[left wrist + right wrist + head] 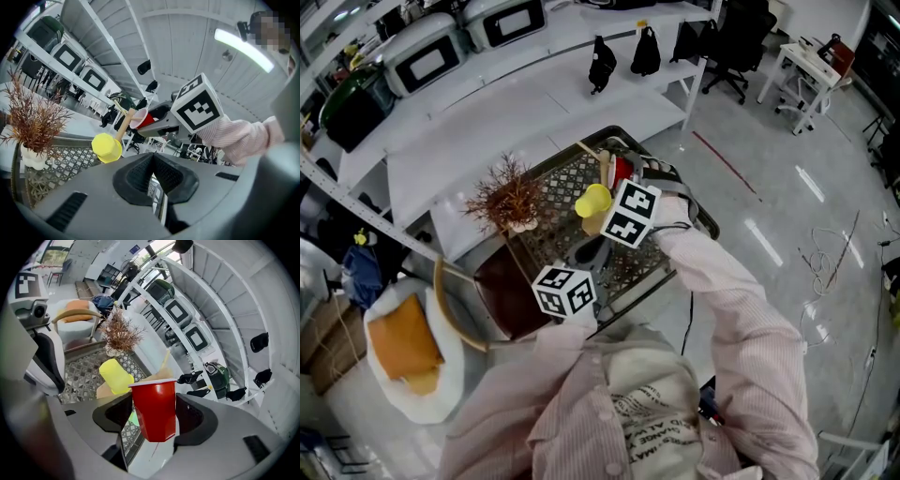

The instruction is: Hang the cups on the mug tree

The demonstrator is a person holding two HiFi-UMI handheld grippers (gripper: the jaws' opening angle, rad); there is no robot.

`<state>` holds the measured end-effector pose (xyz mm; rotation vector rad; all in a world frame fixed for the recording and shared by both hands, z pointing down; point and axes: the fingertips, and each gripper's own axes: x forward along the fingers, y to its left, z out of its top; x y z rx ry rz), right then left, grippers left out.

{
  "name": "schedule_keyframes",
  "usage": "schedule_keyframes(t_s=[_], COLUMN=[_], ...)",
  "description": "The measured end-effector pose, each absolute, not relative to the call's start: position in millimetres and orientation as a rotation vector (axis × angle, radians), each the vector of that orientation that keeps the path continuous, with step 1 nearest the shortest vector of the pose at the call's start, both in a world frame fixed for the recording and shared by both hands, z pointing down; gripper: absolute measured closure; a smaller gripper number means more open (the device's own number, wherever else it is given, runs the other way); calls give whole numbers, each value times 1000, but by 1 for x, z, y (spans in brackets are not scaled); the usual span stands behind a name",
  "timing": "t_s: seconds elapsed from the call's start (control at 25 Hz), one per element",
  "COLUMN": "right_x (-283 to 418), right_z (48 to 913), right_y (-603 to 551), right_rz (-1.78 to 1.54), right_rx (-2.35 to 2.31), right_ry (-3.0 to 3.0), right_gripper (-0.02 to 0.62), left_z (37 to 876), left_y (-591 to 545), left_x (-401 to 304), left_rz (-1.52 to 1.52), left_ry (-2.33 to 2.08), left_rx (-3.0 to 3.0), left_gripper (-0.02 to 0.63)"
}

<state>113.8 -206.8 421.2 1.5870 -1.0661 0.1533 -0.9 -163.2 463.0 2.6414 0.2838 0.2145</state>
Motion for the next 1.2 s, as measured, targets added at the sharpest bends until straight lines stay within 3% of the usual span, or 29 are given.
schedule_keyframes(t_s=[1.2], right_x=[95], right_z=[413], right_y=[-208], right_rz=[98], right_rx=[1717], right_ry=[-1177], right_gripper=[295], left_z=[469], left_y=[-158], left_x=[-2], left_rz=[240], left_ry=[291], left_rx=[2631], left_gripper=[607])
